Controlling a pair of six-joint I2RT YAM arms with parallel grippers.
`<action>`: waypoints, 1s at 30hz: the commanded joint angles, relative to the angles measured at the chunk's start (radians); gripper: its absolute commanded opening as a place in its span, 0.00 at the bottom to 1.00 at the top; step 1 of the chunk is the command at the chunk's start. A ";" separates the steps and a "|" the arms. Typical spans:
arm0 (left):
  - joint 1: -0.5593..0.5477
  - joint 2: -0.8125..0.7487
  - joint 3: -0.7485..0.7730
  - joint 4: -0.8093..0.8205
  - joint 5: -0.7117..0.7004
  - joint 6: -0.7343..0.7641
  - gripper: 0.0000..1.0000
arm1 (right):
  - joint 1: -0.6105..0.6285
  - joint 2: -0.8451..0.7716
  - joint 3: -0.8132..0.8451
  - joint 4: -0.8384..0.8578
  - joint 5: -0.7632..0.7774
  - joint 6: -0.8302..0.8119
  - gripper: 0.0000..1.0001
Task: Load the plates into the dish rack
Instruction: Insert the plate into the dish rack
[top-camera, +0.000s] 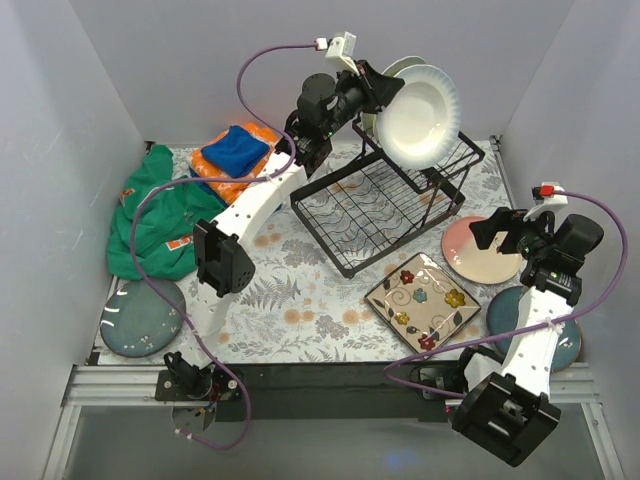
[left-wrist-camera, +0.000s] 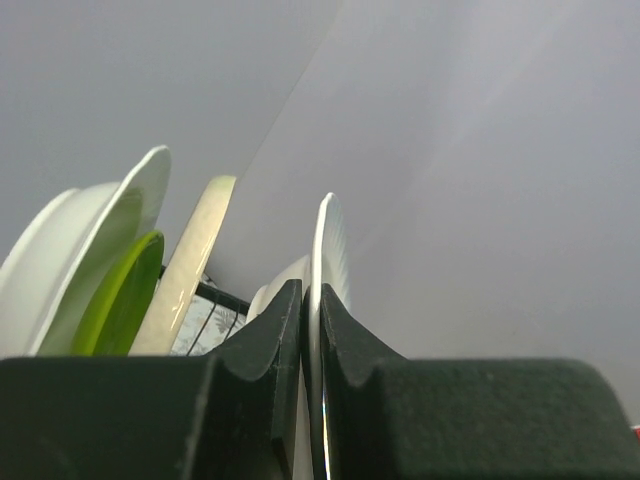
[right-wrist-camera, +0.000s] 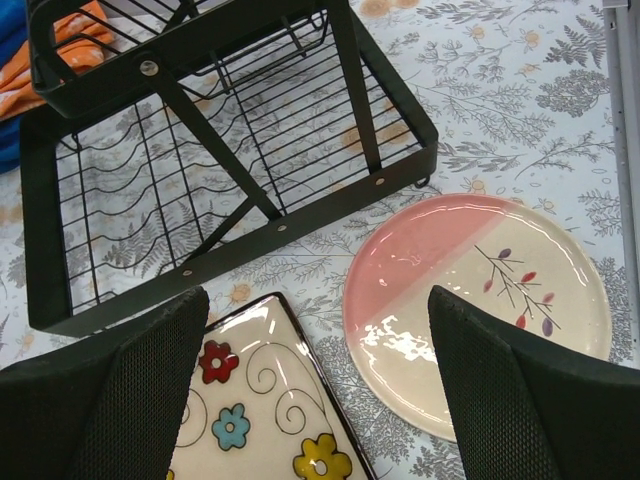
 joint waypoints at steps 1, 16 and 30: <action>-0.006 -0.025 0.085 0.189 -0.059 0.013 0.00 | -0.005 0.000 0.025 0.032 -0.048 0.003 0.95; -0.021 0.027 0.121 0.286 -0.112 0.129 0.00 | -0.005 0.031 0.034 0.029 -0.099 0.006 0.95; -0.044 0.059 0.131 0.346 -0.104 0.295 0.00 | -0.004 0.077 0.074 0.014 -0.197 -0.012 0.95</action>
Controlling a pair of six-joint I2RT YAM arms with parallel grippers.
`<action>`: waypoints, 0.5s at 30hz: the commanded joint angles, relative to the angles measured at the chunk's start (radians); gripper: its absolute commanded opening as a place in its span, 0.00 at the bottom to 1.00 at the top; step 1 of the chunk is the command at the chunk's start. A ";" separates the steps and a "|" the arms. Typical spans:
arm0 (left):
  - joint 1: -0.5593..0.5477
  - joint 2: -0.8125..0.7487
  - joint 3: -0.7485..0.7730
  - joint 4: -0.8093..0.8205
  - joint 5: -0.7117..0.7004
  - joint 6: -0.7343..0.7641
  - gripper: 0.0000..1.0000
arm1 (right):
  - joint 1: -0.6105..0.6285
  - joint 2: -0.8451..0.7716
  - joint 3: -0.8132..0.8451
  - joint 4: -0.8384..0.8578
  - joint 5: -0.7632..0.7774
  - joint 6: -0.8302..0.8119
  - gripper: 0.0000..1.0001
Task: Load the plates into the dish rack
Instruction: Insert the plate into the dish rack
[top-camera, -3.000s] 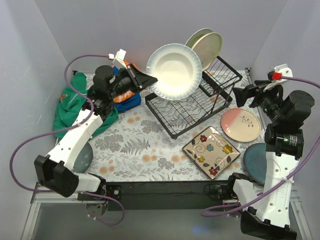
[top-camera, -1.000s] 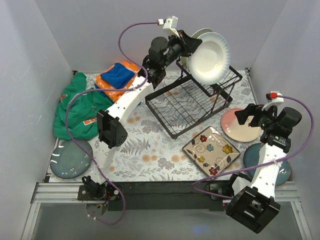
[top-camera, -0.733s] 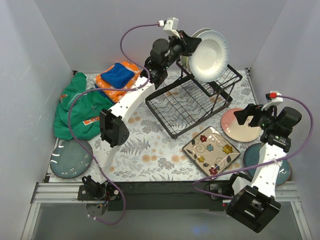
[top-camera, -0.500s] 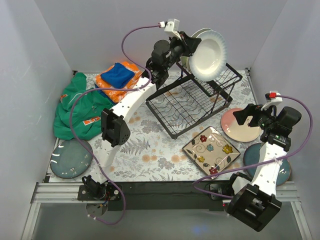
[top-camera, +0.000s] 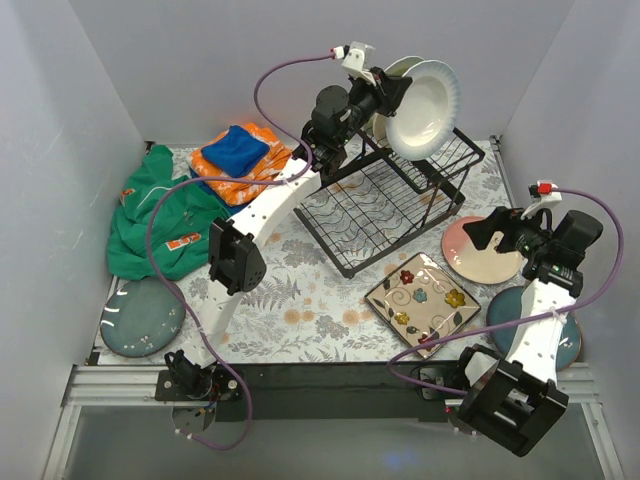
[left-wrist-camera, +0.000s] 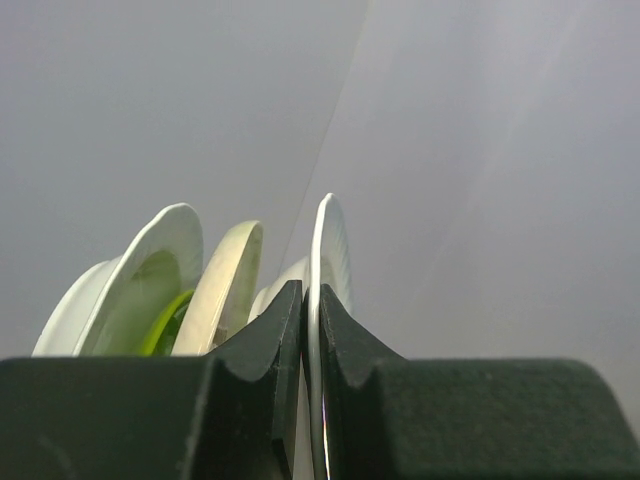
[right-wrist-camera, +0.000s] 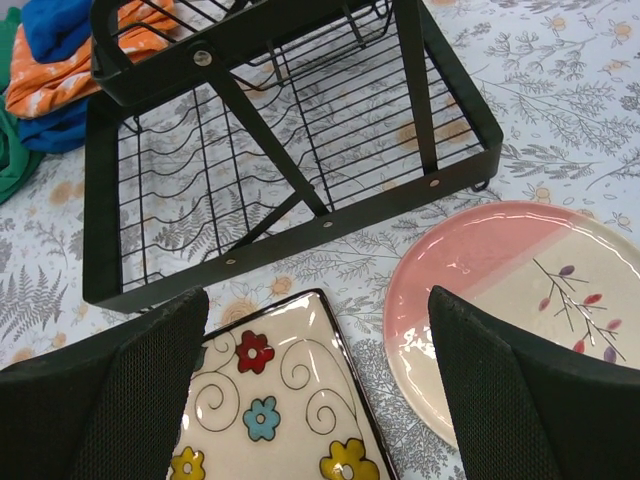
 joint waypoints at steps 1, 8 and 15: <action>-0.006 -0.042 0.080 0.177 -0.017 0.057 0.00 | -0.004 0.017 0.068 0.009 -0.076 -0.017 0.95; -0.006 -0.035 0.077 0.185 -0.015 0.121 0.00 | -0.004 0.032 0.073 0.003 -0.087 -0.015 0.96; -0.009 -0.031 0.075 0.208 -0.010 0.180 0.00 | -0.004 0.042 0.079 -0.002 -0.085 -0.015 0.96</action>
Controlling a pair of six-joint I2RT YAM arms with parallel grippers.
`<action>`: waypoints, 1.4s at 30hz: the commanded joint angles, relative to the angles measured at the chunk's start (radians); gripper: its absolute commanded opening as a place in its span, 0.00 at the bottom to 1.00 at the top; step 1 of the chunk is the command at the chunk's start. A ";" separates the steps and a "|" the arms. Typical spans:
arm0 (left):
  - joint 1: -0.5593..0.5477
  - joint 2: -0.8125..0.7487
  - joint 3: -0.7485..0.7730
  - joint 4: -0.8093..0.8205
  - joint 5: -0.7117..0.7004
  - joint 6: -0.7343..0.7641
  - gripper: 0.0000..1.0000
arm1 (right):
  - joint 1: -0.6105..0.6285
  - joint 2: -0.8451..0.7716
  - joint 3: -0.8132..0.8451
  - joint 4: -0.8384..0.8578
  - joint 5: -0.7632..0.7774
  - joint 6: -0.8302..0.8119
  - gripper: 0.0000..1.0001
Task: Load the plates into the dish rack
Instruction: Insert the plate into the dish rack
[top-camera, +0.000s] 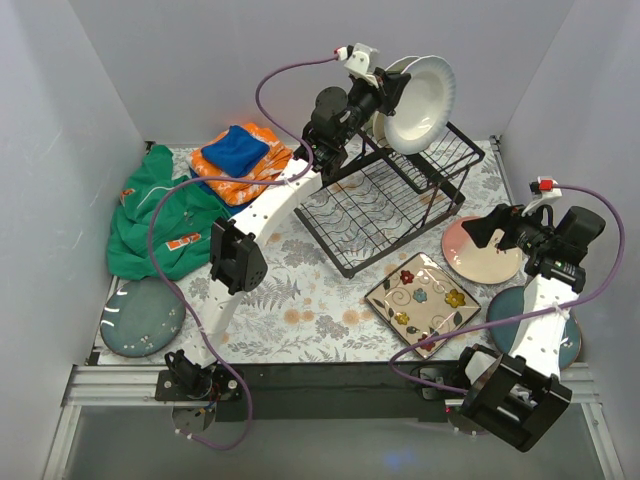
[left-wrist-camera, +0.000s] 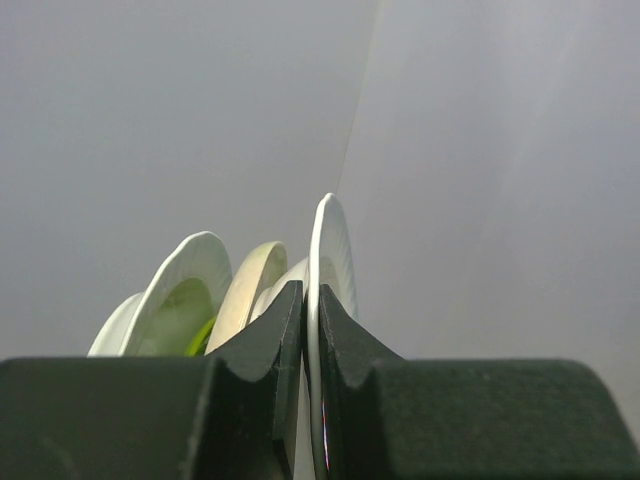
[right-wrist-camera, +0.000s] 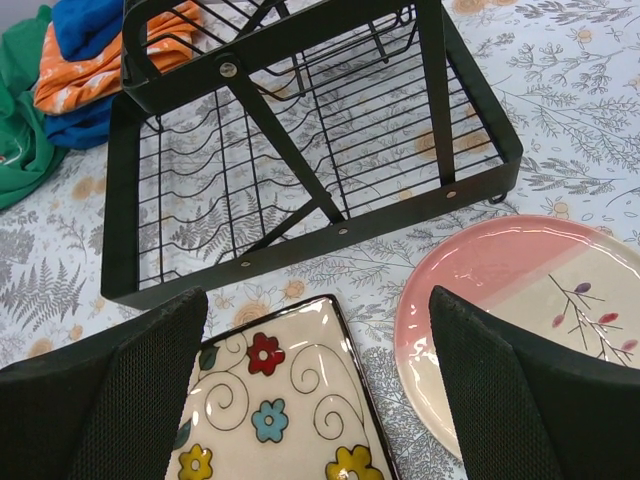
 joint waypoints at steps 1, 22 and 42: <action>-0.005 -0.045 0.064 0.162 -0.007 0.051 0.00 | -0.004 0.009 0.047 0.001 -0.023 -0.010 0.96; -0.008 -0.020 0.053 0.221 0.042 0.187 0.00 | -0.004 0.038 0.041 -0.011 -0.022 -0.024 0.96; -0.010 -0.014 0.038 0.270 0.064 0.307 0.00 | -0.004 0.053 0.033 -0.017 -0.029 -0.035 0.97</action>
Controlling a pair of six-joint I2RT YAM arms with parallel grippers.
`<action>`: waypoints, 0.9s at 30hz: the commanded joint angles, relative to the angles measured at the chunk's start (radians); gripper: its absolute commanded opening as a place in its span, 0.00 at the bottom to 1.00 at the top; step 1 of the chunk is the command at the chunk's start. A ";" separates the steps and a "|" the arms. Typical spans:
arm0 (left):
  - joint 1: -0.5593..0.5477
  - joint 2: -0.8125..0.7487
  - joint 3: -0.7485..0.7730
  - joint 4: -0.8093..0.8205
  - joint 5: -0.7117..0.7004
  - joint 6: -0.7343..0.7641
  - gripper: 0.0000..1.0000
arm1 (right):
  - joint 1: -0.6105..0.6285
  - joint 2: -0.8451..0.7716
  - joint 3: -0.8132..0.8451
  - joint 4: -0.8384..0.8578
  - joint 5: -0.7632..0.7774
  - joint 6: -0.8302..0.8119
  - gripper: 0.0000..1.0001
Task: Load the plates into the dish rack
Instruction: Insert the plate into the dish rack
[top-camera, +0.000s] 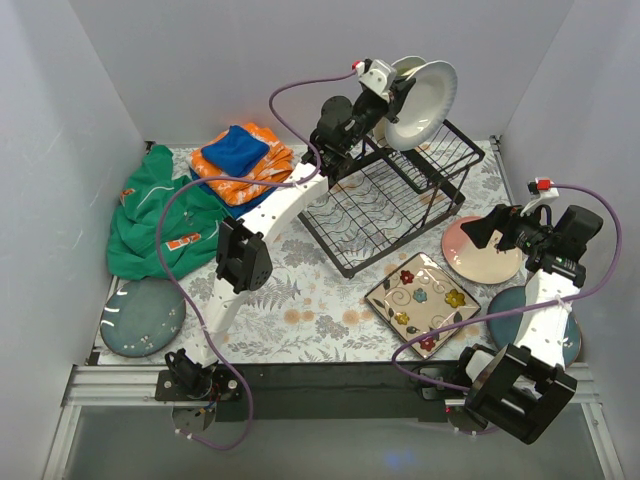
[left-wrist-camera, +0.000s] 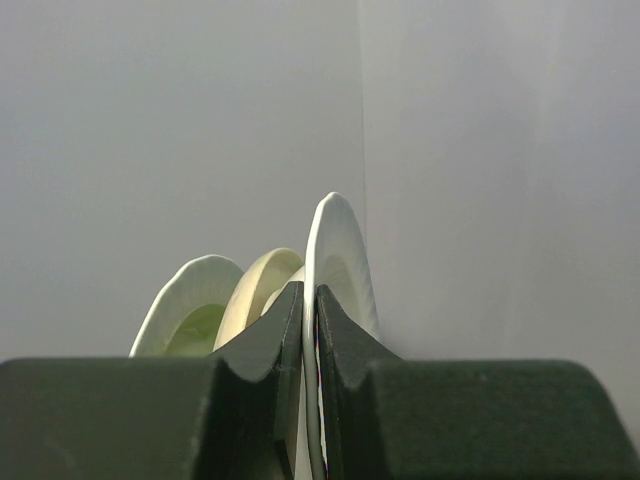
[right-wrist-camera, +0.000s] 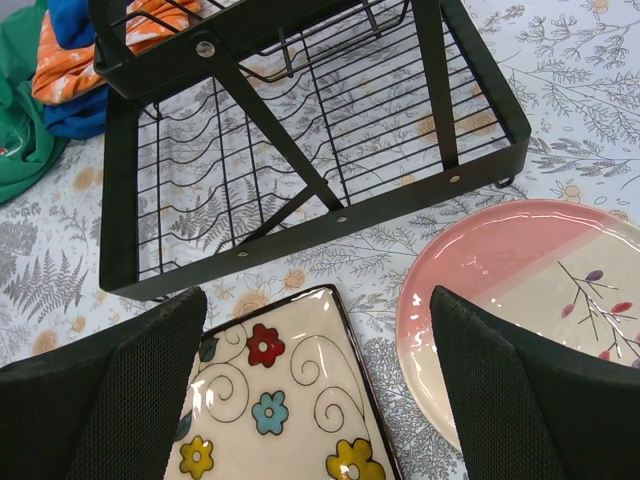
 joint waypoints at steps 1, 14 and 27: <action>-0.004 -0.068 0.038 0.175 0.004 0.051 0.00 | -0.004 0.007 0.027 0.006 -0.024 -0.014 0.97; -0.004 -0.071 0.037 0.194 0.005 0.094 0.00 | -0.004 0.013 0.026 0.000 -0.027 -0.017 0.97; -0.004 -0.071 0.031 0.220 0.028 0.136 0.00 | -0.004 0.018 0.026 -0.001 -0.027 -0.020 0.98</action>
